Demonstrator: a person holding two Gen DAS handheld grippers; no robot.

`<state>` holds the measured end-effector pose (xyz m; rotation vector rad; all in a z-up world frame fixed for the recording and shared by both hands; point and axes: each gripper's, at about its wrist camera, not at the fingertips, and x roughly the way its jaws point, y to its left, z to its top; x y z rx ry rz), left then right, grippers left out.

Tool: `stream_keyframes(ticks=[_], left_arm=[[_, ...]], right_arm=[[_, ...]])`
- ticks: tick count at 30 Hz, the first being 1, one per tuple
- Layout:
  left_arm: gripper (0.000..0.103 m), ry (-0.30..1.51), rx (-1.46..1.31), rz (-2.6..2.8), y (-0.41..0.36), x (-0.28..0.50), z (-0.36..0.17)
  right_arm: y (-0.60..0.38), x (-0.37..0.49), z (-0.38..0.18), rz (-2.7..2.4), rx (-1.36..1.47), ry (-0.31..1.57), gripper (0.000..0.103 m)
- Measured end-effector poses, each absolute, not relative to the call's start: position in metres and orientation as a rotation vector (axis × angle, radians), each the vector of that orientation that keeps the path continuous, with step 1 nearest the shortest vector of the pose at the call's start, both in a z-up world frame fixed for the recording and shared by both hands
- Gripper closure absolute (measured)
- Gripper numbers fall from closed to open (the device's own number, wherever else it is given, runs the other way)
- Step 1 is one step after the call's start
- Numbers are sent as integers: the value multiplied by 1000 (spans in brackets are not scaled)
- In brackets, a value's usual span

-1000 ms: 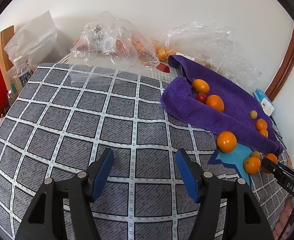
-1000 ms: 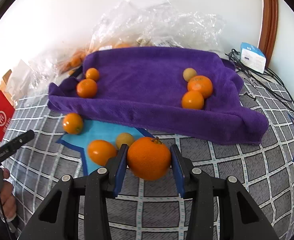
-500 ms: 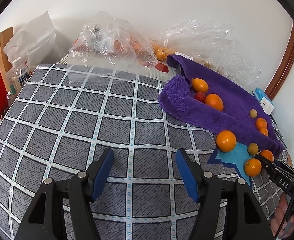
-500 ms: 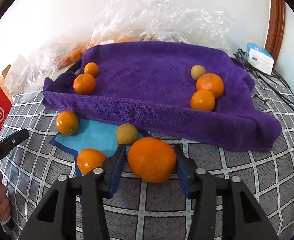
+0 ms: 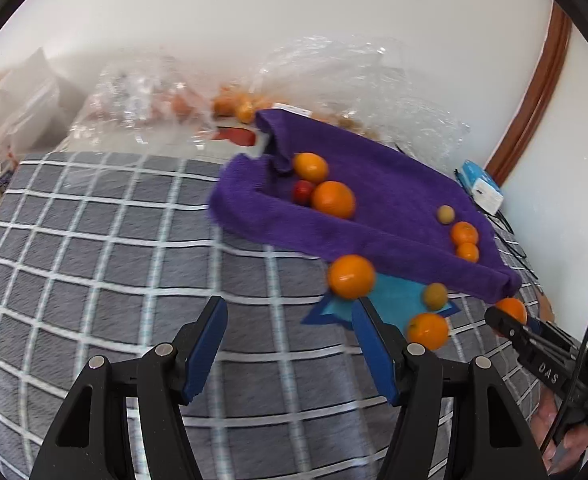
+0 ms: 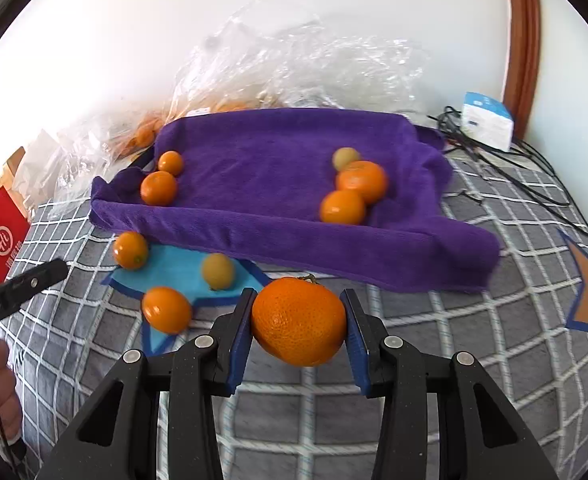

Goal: Organize fruits
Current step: 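Grasp an orange with the left tool while the right tool holds its orange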

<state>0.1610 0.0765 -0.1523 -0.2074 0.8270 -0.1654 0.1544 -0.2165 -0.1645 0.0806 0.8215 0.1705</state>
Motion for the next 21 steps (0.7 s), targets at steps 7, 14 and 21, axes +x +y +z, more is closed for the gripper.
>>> stream_keyframes(ticks=[7, 14, 21], left_arm=[[41, 857, -193, -156, 31, 189, -161], [70, 894, -177, -85, 12, 205, -177], [70, 887, -171, -90, 25, 192, -164]], right_arm=[[-250, 139, -164, 139, 89, 820, 61], [-268, 137, -173, 116, 83, 832, 61], [-271, 143, -170, 120, 110, 829, 61]])
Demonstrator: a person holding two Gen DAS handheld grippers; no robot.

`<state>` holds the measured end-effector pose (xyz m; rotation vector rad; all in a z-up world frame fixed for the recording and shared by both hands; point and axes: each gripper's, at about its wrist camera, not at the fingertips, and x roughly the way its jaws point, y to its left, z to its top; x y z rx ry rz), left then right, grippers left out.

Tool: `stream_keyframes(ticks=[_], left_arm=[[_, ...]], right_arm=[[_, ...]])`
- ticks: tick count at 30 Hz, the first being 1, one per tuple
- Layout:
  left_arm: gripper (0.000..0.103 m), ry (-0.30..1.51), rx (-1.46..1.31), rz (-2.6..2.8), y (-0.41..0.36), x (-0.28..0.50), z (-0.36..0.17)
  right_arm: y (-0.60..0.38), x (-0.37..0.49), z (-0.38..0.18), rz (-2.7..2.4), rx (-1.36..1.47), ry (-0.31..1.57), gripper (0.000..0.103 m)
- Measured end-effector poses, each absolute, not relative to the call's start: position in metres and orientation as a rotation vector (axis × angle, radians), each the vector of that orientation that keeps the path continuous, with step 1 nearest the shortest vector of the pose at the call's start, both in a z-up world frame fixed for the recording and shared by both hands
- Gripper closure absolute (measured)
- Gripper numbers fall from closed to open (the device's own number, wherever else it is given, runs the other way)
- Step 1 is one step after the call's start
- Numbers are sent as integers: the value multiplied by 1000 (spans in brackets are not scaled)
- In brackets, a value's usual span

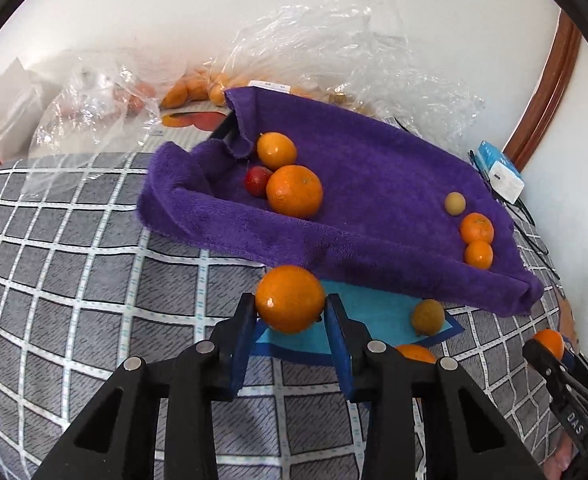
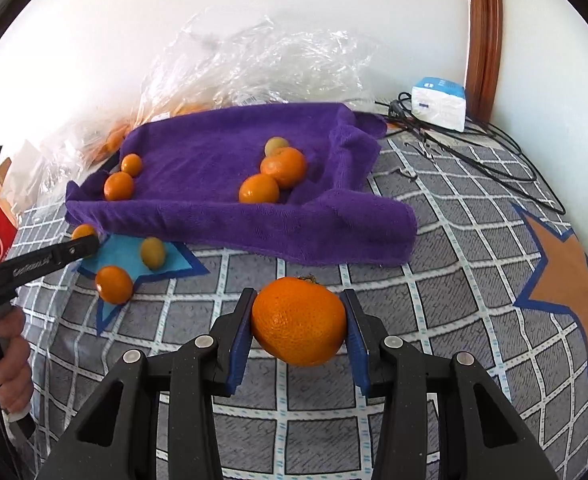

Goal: Organize fruits
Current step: 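Grasp an orange with the left tool while the right tool holds its orange, then carry both oranges onto the purple towel and open both tools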

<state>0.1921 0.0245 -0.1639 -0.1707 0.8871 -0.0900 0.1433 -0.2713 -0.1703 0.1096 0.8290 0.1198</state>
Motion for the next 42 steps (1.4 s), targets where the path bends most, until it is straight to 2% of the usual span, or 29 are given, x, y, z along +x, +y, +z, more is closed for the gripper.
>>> stream_keyframes(ticks=[11, 24, 31, 42], left_arm=[[70, 825, -225, -59, 67, 174, -122], [70, 774, -255, -66, 77, 204, -89], [70, 791, -233, -78, 63, 243, -94], [70, 850, -219, -118, 34, 296, -116]], right_arm=[[-267, 153, -133, 112, 106, 759, 61], [-282, 201, -97, 93, 159, 711, 61], [-285, 243, -101, 93, 158, 717, 61], [-277, 315, -141, 96, 108, 797, 61]])
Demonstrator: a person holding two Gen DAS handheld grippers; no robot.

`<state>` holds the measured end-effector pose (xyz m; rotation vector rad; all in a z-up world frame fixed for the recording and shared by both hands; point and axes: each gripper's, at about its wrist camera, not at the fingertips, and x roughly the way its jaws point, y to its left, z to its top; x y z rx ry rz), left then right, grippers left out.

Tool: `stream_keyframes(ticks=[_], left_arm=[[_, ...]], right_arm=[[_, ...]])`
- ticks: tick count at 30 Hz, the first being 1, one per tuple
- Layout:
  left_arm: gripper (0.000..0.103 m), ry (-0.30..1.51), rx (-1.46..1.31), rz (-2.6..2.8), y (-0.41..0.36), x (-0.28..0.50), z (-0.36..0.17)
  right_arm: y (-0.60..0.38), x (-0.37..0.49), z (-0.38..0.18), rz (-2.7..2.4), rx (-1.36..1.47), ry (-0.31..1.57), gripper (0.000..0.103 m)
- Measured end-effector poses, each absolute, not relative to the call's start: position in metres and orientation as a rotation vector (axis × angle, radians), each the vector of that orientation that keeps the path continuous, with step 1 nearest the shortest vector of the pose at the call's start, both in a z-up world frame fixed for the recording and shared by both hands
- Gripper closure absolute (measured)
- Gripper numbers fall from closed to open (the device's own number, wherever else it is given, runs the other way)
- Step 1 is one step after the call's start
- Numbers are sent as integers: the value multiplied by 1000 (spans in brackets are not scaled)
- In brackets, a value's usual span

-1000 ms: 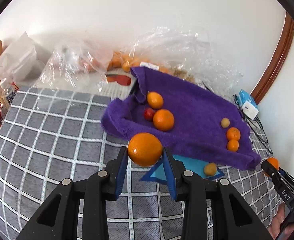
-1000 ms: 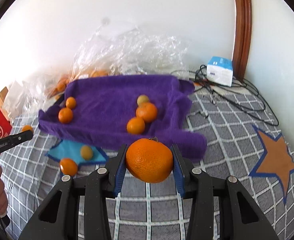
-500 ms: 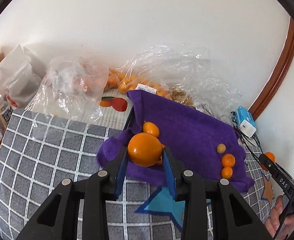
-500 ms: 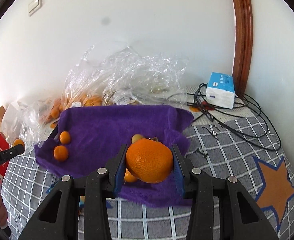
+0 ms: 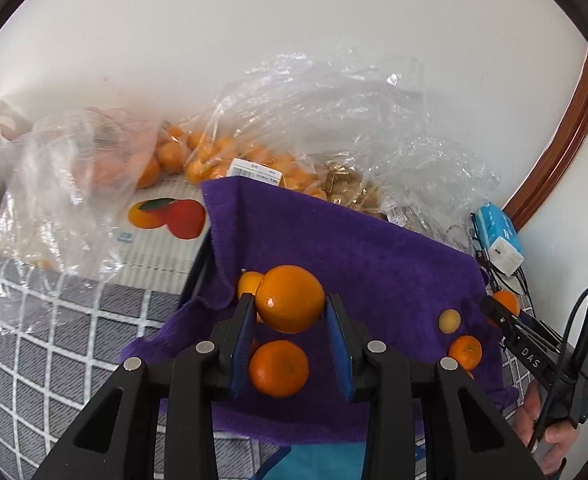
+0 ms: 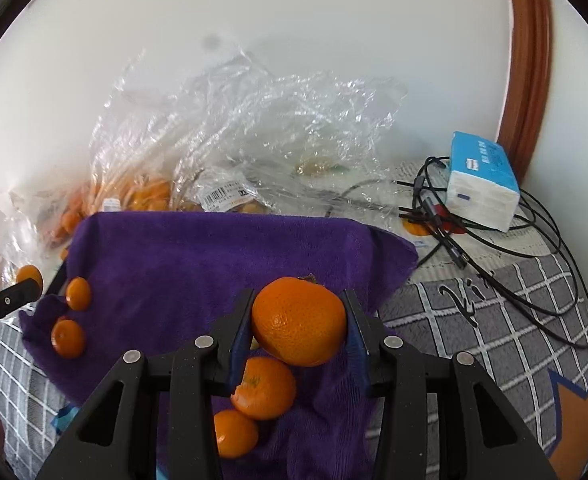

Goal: Organize fruits
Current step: 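Carry both oranges onto the purple towel and open both tools, then lift both tools away and move toward the remaining fruit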

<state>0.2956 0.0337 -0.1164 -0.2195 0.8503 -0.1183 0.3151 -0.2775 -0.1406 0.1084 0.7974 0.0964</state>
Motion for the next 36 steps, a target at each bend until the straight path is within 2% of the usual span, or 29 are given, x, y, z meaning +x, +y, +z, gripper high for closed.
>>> stream_keyframes(ticks=[14, 24, 26, 30, 32, 36], left_arm=[[70, 900, -61, -96, -11, 321, -144], [70, 948, -78, -123, -10, 323, -151], [68, 937, -97, -126, -6, 320, -147], [54, 889, -134, -127, 4, 309, -128], [52, 869, -143, -129, 10, 298, -119], [50, 819, -154, -105, 27, 271, -103]], right_arm=[[-262, 334, -167, 71, 38, 838, 61], [-266, 333, -165, 89, 50, 868, 60], [-267, 328, -162, 104, 70, 881, 55], [-262, 312, -149, 103, 52, 873, 46], [-259, 300, -140, 85, 41, 855, 39], [-257, 272, -129, 69, 68, 829, 37]])
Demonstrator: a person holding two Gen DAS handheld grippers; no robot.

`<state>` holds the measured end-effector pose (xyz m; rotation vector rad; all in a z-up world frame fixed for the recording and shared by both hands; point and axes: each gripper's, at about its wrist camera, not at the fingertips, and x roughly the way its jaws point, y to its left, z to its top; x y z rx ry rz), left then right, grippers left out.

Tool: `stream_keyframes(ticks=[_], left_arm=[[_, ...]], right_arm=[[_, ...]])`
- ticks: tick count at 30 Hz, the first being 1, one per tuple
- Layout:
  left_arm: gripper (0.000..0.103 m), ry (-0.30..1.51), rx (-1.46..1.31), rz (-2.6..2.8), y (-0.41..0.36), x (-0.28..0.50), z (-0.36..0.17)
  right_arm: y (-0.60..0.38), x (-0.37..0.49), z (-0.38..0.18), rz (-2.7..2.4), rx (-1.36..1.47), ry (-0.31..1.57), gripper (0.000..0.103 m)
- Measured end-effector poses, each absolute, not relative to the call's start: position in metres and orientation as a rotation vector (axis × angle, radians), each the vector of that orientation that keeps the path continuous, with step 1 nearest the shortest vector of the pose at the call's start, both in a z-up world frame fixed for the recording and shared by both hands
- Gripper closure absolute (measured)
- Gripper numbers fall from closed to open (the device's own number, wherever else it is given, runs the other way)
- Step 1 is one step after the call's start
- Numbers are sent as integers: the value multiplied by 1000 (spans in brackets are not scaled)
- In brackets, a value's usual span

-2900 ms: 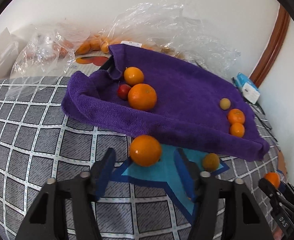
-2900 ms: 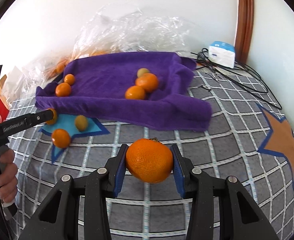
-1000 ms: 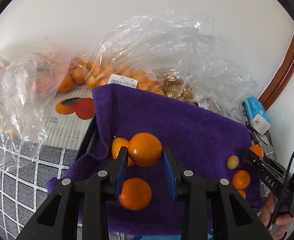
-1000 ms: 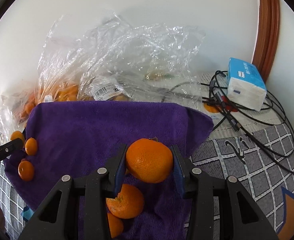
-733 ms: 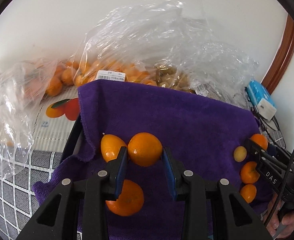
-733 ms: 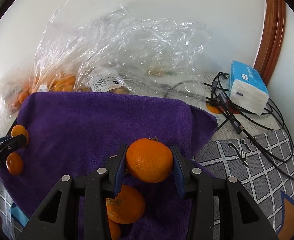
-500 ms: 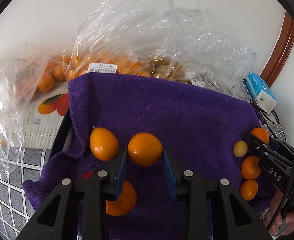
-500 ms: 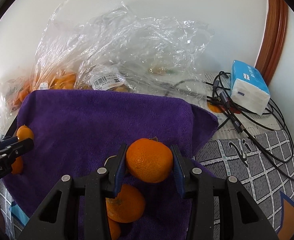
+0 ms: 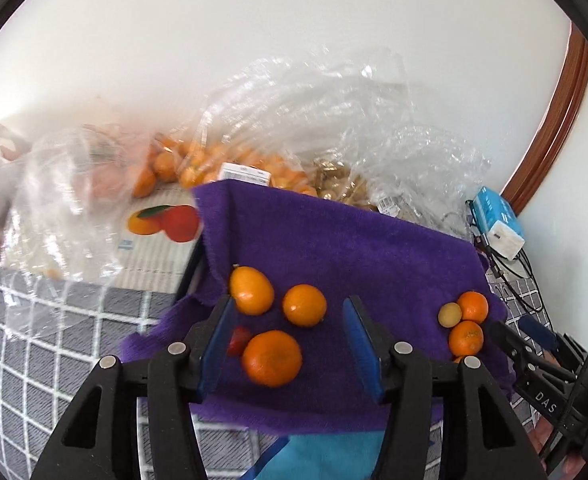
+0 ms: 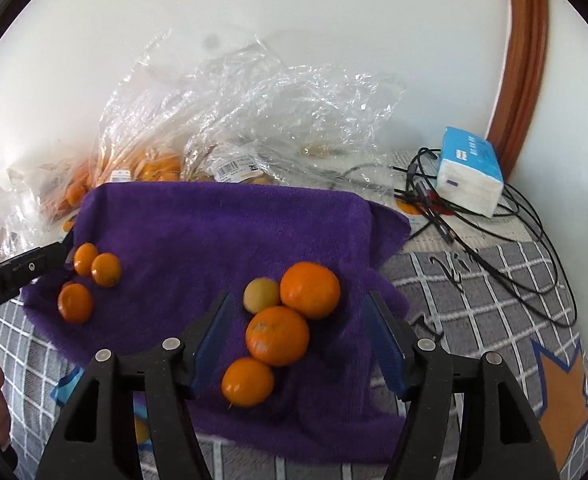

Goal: Organize fruits
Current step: 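Lift both tools away and move toward the remaining fruit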

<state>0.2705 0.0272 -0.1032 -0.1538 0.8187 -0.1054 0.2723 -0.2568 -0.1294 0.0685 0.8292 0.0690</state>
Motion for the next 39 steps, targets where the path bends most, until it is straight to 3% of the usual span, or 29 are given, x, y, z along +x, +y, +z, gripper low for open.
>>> stream_keyframes(ticks=[13, 25, 28, 39], left_arm=[[50, 758, -201, -58, 90, 205, -117], [49, 767, -217, -14, 125, 169, -166], [43, 720, -233, -9, 129, 167, -163], [42, 716, -224, -14, 126, 167, -166]], right_arm=[[-238, 185, -118, 5, 78, 776, 37], [-205, 164, -141, 90, 85, 830, 38], [-196, 165, -146, 124, 83, 827, 42], [-164, 190, -164, 254, 89, 872, 61]])
